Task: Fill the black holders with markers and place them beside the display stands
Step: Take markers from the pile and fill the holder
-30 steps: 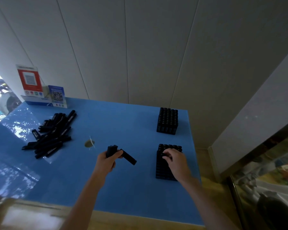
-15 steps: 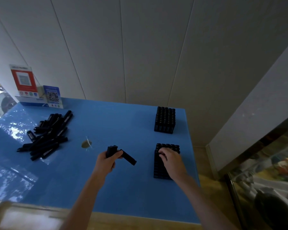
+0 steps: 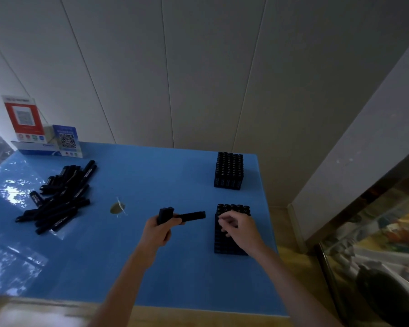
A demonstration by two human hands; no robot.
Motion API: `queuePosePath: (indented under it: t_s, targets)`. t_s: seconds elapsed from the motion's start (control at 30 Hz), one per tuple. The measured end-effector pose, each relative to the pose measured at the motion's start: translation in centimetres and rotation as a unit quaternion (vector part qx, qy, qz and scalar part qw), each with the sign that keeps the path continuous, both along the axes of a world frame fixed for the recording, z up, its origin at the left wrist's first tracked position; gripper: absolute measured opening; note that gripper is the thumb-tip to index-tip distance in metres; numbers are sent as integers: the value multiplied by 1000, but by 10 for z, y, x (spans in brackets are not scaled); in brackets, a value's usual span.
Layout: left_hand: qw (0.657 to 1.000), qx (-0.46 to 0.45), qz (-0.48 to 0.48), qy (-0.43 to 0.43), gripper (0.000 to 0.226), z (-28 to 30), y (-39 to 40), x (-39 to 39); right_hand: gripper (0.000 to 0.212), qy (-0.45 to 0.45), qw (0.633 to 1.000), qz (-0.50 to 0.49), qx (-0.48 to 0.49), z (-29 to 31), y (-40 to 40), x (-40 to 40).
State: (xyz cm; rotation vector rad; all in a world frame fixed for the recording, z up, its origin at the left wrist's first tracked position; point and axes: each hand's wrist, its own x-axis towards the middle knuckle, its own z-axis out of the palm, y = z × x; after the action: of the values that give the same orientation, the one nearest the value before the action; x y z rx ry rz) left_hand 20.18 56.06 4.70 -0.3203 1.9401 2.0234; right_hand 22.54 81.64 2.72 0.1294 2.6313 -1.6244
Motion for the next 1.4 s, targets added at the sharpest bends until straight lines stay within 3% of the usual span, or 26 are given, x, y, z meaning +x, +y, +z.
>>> queuePosePath:
  t_s: [0.17, 0.27, 0.5, 0.73, 0.9, 1.13, 1.4]
  targets:
    - [999, 6, -49, 2, 16, 3, 20, 4, 28, -47, 989, 30, -136, 20, -6, 2]
    - [998, 15, -58, -15, 19, 1, 31, 6, 34, -32, 986, 42, -156, 26, -5, 2]
    - [997, 28, -60, -28, 19, -6, 39, 8, 24, -16, 983, 30, -183, 36, 0, 5]
    - [997, -3, -66, -34, 18, -5, 35, 9, 15, -3, 993, -44, -110, 37, 5, 2]
    - [999, 9, -41, -31, 12, -10, 24, 6, 12, 13, 999, -16, 27, 26, 21, -4]
    - [1000, -19, -18, 0, 24, -9, 11, 8, 19, 95, 978, -15, 183, 8, 24, -6]
    - [999, -48, -12, 11, 25, -4, 7, 12, 19, 116, 966, -4, 229, -6, 18, -6]
